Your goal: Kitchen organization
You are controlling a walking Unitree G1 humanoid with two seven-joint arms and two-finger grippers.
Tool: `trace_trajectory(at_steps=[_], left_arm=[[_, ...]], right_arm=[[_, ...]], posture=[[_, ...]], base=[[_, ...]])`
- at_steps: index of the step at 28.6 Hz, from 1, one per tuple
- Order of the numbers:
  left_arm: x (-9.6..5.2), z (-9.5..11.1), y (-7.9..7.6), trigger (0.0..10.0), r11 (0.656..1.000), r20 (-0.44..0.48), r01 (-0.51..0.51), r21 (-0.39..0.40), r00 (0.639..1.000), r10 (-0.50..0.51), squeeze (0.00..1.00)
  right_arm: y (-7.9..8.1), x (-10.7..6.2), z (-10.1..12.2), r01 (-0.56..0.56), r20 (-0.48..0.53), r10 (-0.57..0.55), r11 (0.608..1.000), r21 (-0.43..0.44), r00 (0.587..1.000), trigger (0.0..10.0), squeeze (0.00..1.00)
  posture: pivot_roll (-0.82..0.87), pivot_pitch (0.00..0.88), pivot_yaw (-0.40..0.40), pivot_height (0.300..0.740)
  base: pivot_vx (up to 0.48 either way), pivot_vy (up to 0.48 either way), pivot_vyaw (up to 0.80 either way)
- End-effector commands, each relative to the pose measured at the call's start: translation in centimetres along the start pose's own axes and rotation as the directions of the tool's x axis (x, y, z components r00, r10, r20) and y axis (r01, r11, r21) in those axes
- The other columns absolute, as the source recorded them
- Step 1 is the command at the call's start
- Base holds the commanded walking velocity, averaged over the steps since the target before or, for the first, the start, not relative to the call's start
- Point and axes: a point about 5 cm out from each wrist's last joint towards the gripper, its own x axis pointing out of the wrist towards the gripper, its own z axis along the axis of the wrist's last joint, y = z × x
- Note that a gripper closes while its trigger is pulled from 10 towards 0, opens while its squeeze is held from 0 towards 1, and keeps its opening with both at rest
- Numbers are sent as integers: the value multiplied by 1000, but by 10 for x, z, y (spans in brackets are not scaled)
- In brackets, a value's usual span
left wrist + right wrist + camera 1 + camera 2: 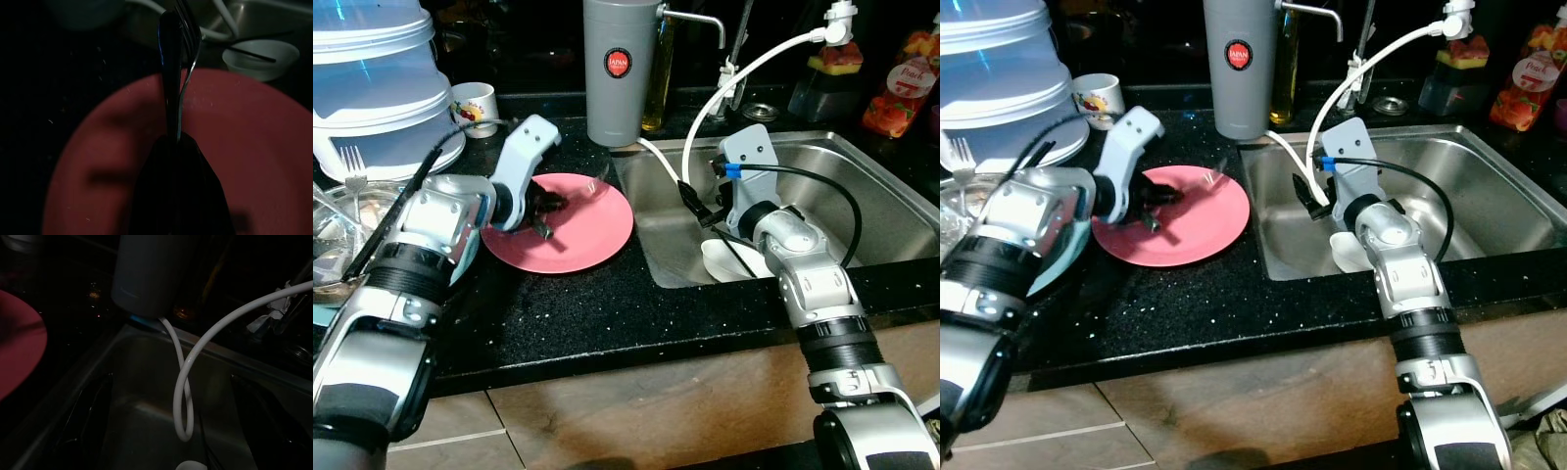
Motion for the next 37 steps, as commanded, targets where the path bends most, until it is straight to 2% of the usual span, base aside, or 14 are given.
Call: trace_trajectory(at_steps=[1, 5, 6, 7, 8, 9, 11, 12, 18, 26, 29, 35, 36, 37], left_arm=[[-4, 7, 1, 10000, 1000, 11, -4, 26, 1000, 4, 0], [-2, 3, -3, 10000, 1000, -2, 17, 17, 1000, -17, 0], [-1, 2, -4, 10000, 1000, 0, 31, 4, 1000, -31, 745], [-1, 2, -4, 10000, 1000, 0, 31, 4, 1000, -31, 745], [0, 2, -6, 10000, 999, 6, 39, -5, 999, -39, 894], [1, 2, -6, 10000, 1000, 4, 26, 9, 1000, -26, 851], [1, 2, -6, 10000, 1000, 4, 26, 9, 1000, -26, 851], [1, 2, -6, 10000, 1000, 3, 16, 21, 1000, -16, 0], [1, -2, -6, 10000, 999, -15, 5, 38, 1000, -5, 0], [-2, -23, -1, 10000, 998, -128, -19, 60, 991, 27, 0], [-1, -35, -1, 10000, 1000, -132, -16, 11, 991, 18, 0], [1, -38, -1, 10000, 1000, -126, -23, -9, 992, 22, 0], [2, -39, -2, 10000, 1000, -126, -18, -24, 992, 15, 106], [3, -39, -2, 10000, 999, -126, -16, -28, 992, 13, 592]], right_arm=[[0, 1, 3, -5, 12, 5, 1000, 12, 1000, 10000, 0], [3, 1, 4, -14, 16, 14, 1000, 12, 1000, 10000, 0], [4, 1, 4, -15, 16, 15, 1000, 10, 1000, 10000, 0], [4, 1, 4, -15, 16, 15, 1000, 10, 1000, 10000, 0], [4, 0, 4, -15, 16, 15, 1000, 6, 1000, 10000, 0], [4, 0, 4, -16, 16, 16, 1000, 5, 1000, 10000, 0], [4, 0, 4, -16, 16, 16, 1000, 5, 1000, 10000, 0], [4, 0, 4, -16, 16, 16, 1000, 4, 1000, 10000, 0], [4, -2, 4, -18, 16, 18, 1000, -2, 1000, 10000, 0], [4, -2, 3, -23, 17, 23, 1000, -3, 1000, 10000, 0], [4, -1, 4, -24, 16, 24, 1000, -1, 1000, 10000, 0], [4, -1, 5, -21, 17, 21, 1000, 1, 1000, 10000, 0], [4, -1, 5, -20, 18, 20, 1000, 1, 1000, 10000, 0], [3, -1, 5, -19, 17, 19, 1000, 1, 1000, 10000, 0]], posture=[[50, 92, -18, 740], [51, 90, -19, 740], [51, 90, -19, 740], [51, 90, -19, 740], [44, 78, -17, 740], [44, 78, -17, 740], [44, 78, -17, 740], [44, 78, -17, 740], [42, 66, -18, 740], [42, 57, -19, 740], [45, 63, -23, 740], [40, 69, -20, 740], [39, 68, -19, 740], [39, 68, -19, 740]], base=[[0, 0, 0], [0, 0, 0], [0, 0, 0], [0, 0, 0], [0, 0, 0], [0, 0, 0], [0, 0, 0], [0, 0, 0], [0, 0, 0], [0, 0, 0], [0, 0, 0], [0, 0, 0], [0, 0, 0], [0, 0, 0]])
